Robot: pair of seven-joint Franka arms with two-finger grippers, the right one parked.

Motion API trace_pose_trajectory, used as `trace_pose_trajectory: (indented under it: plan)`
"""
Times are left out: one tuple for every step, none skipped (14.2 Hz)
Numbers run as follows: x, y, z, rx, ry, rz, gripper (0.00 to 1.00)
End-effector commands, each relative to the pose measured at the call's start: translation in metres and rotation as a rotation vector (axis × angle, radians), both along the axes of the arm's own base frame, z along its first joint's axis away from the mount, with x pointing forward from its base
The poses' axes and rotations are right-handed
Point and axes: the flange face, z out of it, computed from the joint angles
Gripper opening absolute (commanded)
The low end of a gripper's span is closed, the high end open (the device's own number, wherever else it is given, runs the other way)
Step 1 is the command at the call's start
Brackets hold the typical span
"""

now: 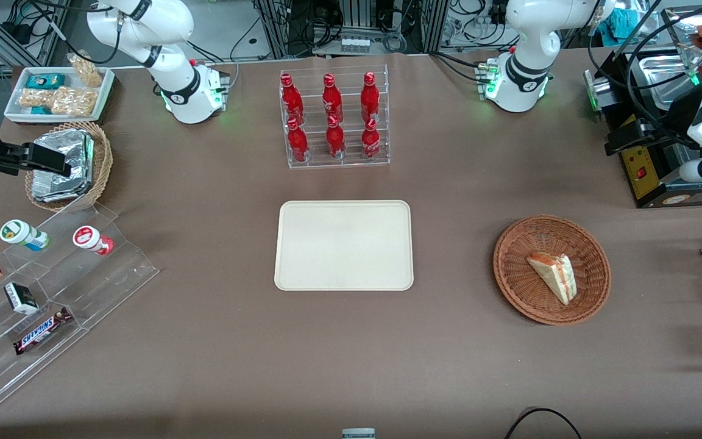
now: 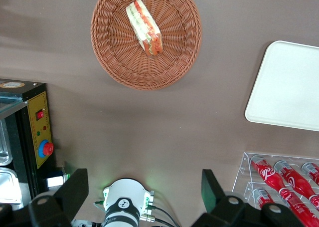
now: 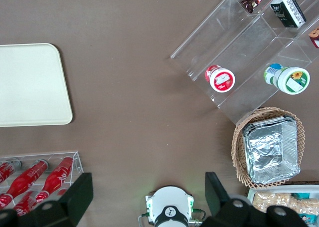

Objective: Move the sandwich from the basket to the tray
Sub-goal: 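Move the left gripper from rest toward the sandwich in the wicker basket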

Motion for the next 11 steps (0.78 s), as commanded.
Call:
trace_pose_trajectory:
  plan:
    - [0.003,-0.004,0.002,-0.008,-0.030,0.009,1.00]
    - [0.003,-0.005,0.001,-0.008,-0.028,0.009,1.00]
    - [0.008,-0.004,-0.007,-0.008,-0.016,0.009,1.00]
    - [0.012,-0.001,-0.013,-0.001,-0.006,0.014,1.00]
    - [0.016,0.004,-0.019,0.002,0.004,0.024,1.00]
    - [0.021,0.012,-0.032,0.006,0.028,0.054,1.00]
    - [0.032,0.028,-0.052,0.002,0.063,0.103,1.00]
    - [0.040,0.039,-0.074,0.000,0.094,0.125,1.00]
    - [0.046,0.041,-0.093,0.007,0.078,0.135,1.00]
    - [0.048,0.042,-0.117,0.010,0.055,0.143,1.00]
    - [0.046,0.043,-0.138,0.012,0.026,0.152,1.00]
